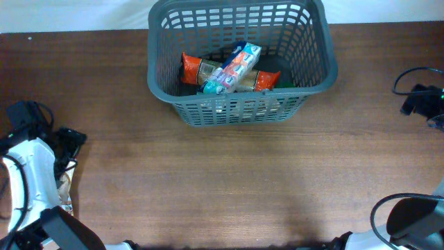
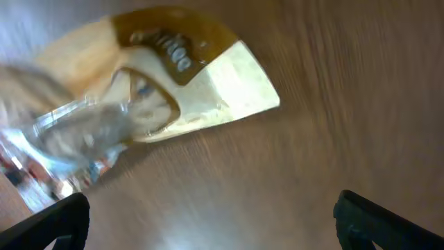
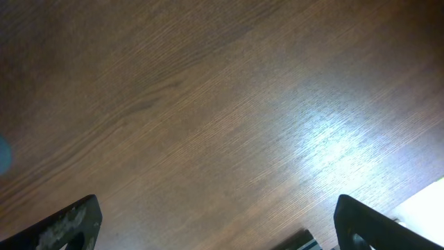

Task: Pack container
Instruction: 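Lower the left gripper and close it on the snack bag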

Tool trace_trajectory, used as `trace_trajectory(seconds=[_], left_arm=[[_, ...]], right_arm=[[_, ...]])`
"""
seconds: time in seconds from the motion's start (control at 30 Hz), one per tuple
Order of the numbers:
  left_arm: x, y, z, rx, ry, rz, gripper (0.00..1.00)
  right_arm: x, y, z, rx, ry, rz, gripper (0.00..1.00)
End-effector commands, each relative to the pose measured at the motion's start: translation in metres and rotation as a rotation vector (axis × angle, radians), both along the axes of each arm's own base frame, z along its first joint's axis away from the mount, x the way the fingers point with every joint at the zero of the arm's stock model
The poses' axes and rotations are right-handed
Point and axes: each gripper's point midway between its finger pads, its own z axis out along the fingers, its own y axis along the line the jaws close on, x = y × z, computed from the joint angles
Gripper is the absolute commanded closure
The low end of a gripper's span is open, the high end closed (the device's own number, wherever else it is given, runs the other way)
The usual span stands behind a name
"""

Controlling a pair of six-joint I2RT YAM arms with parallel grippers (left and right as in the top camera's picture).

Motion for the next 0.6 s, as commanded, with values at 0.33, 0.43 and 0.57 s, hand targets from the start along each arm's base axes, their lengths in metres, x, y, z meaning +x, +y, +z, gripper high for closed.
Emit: trace_trajectory(seconds=[0.33,0.43,0.57], left_arm=[[-0.047,0.062,0.035,0.397,0.418,-0.269,0.01],[-0.024,0.036,0.016,0.245,0.325,-0.512,0.01],[0.008,-0.01,0.004,0.083,0.139,-0.883,0.01]], right_arm=[[-0.003,-0.002,0.003,-0.016,-0.003,-0.016,0.01],[-0.003,-0.002,0.003,-0.016,-0.003,-0.016,0.01],[-0.003,-0.002,0.003,-0.016,-0.003,-0.016,0.01]])
